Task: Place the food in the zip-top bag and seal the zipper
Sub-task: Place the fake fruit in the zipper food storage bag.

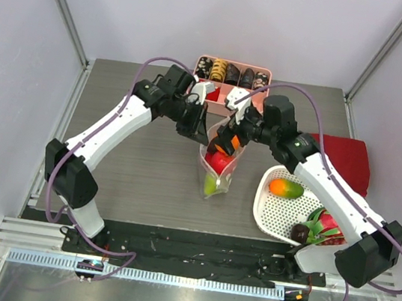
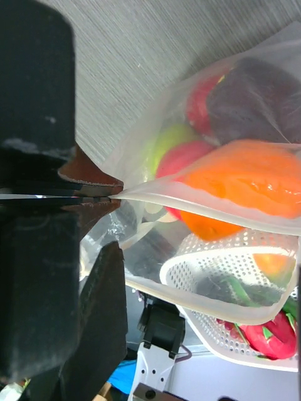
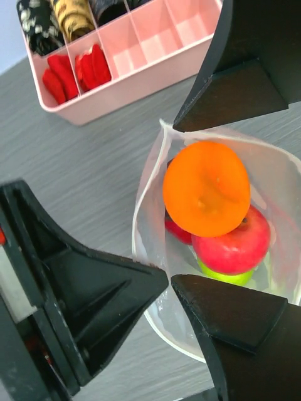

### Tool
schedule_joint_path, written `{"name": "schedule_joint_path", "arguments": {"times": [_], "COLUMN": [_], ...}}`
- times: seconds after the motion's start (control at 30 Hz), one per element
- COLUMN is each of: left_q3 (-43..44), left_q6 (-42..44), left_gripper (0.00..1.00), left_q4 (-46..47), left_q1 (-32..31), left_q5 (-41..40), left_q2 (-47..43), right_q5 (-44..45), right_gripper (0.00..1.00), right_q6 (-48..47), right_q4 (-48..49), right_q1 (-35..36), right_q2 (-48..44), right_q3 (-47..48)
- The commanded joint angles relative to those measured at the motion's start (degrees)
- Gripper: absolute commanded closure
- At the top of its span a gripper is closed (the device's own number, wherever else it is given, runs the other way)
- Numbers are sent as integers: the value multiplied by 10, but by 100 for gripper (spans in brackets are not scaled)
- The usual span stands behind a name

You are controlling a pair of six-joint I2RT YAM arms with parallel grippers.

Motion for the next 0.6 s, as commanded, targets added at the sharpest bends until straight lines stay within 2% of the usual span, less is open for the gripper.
{"name": "schedule_joint_path", "arguments": {"times": [0.0, 0.13, 0.27, 0.37, 0.57], "left_q3": [10, 17, 35, 35, 11], "left_q6": [0, -2, 3, 5, 2], "left_gripper": [100, 100, 100, 100, 100], "left_q4": [7, 15, 15, 14, 20], "left_q1": [5, 9, 9, 9, 8], "left_q5": [28, 42, 49, 49, 53], "left_q2": [-16, -22, -29, -33, -38], "right_q5": [37, 79, 147, 129, 102], "right_gripper": [0, 0, 7, 13, 15], "right_q6": [40, 80, 111, 147, 192], "right_q4": [29, 11, -27, -75, -54], "right_q1": [4, 4, 0, -7, -10], "right_q2": [-58, -87, -93, -84, -77], "right_q3": [34, 39, 42, 31, -25]}}
